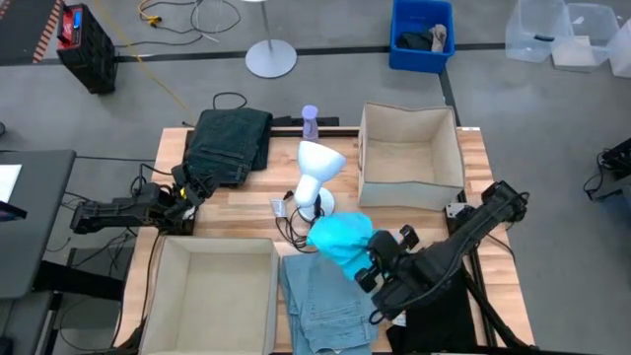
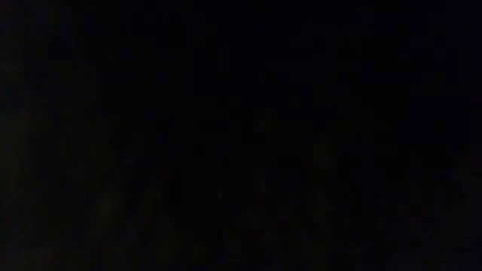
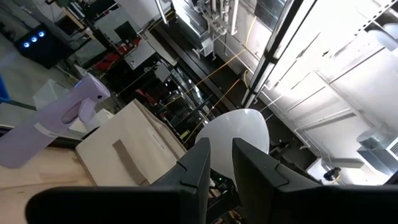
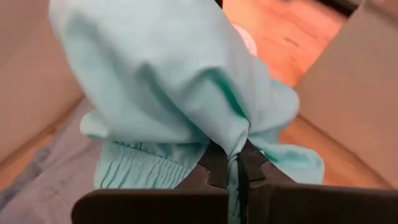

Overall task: Sort clothes
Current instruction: Put the light blue shorts into the top laundry organizer

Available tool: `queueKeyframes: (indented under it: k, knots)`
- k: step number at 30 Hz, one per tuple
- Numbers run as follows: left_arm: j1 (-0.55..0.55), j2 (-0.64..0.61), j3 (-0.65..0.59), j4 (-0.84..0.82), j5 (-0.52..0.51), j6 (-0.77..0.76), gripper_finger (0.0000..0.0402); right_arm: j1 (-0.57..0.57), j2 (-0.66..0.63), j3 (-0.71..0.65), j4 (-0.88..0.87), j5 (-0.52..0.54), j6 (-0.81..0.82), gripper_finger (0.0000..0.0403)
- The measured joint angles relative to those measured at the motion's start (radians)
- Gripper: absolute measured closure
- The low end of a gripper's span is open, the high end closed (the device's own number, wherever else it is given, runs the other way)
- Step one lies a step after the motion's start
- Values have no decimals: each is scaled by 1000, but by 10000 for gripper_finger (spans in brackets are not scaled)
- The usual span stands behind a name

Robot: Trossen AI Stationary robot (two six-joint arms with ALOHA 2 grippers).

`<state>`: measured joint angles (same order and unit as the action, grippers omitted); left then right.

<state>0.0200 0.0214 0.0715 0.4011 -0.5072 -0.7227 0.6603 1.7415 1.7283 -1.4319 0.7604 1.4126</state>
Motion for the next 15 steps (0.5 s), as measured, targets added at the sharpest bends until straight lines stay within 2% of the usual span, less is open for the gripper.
queueKeyframes:
  k: [10, 15]
  knots:
    - [0, 0, 0, 0, 4, 0, 336, 70, -190, 23, 3, 13, -141, 397]
    - [0, 0, 0, 0, 5, -1, 336, 119, -280, 23, 2, 127, -168, 397]
